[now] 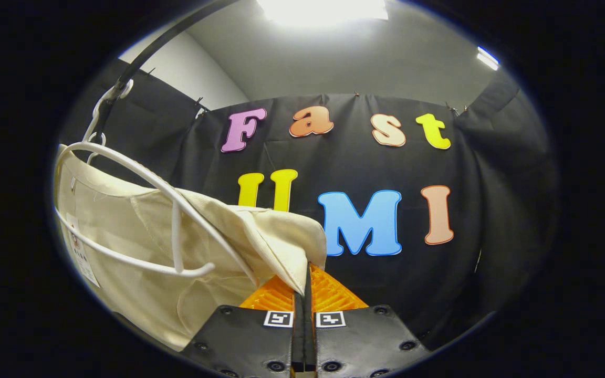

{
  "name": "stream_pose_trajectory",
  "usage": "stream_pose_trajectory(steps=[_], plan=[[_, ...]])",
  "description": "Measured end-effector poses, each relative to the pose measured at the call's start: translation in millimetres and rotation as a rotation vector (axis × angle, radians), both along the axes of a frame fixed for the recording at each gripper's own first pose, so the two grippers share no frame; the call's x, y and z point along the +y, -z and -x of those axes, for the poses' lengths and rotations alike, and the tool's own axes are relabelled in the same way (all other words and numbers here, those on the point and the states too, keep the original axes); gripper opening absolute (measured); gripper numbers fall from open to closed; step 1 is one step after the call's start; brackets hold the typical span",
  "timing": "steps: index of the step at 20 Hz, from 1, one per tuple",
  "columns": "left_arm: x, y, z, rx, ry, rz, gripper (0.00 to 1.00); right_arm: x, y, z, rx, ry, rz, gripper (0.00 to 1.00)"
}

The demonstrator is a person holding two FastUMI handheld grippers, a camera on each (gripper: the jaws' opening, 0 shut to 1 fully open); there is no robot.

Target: Grasp the clothes on the hanger with both hands and then place them into the laundry hamper below.

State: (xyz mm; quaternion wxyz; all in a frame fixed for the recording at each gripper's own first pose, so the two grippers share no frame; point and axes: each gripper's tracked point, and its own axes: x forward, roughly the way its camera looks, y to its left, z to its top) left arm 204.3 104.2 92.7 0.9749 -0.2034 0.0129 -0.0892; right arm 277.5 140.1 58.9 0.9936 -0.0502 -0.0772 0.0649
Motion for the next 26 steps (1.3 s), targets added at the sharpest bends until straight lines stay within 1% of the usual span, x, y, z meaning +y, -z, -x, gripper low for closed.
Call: stream_pose_trajectory(steps=[4,7,9,10,11,13,14,16,18,19,22,23,24,25,26], plan=[[11.3,11.8,-14.7,0.021,-0.012,0.048,0.01,7.5,7.8,-0.8,-0.011,-0.007,0.068,0.02],[19.5,24.5,-22.0,0.044,-0.015,0.001,0.0,15.8,19.7,2.3,-0.016,-0.019,0.105,0.02],[21.9,23.7,-21.3,0.042,-0.022,0.008,0.01,17.7,24.8,3.4,-0.012,-0.016,0.124,0.02],[23.3,26.2,-20.3,0.043,-0.025,0.006,0.01,18.1,26.6,3.9,-0.014,-0.016,0.129,0.0],[25.3,29.2,-19.9,0.048,-0.028,0.007,0.01,20.3,26.5,4.9,-0.017,-0.02,0.13,0.02],[28.8,42.7,-17.1,0.084,-0.035,0.036,0.01,22.2,32.1,3.4,-0.007,-0.031,0.136,0.02],[35.9,55.0,-17.8,0.123,-0.062,0.054,0.01,21.3,35.7,3.6,0.006,-0.028,0.142,0.02],[34.6,77.1,-14.2,0.17,-0.075,0.052,0.01,21.1,43.4,9.3,0.018,-0.037,0.135,0.02],[32.2,96.8,-8.5,0.193,-0.078,0.027,0.01,18.1,51.7,10.8,0.033,-0.029,0.141,0.01],[30.4,105.5,-3.5,0.203,-0.08,0.017,0.0,15.7,61.5,10.7,0.058,-0.025,0.138,0.01],[20.8,125.7,11.4,0.219,-0.082,0.01,0.01,7.3,84.1,16.3,0.125,-0.015,0.122,0.02],[20.2,132.3,17.3,0.225,-0.084,0.008,0.01,4.9,89.0,20.6,0.134,-0.012,0.128,0.02],[21.5,139.3,24.1,0.231,-0.091,0.007,0.01,3.3,93.0,27.5,0.139,-0.011,0.14,0.05],[24.3,143.3,29.8,0.236,-0.102,0.012,0.01,3.0,96.8,33.7,0.149,-0.013,0.148,0.02],[24.7,148.1,36.8,0.24,-0.112,0.023,0.01,2.5,103.5,42.4,0.162,-0.02,0.15,0.02]])
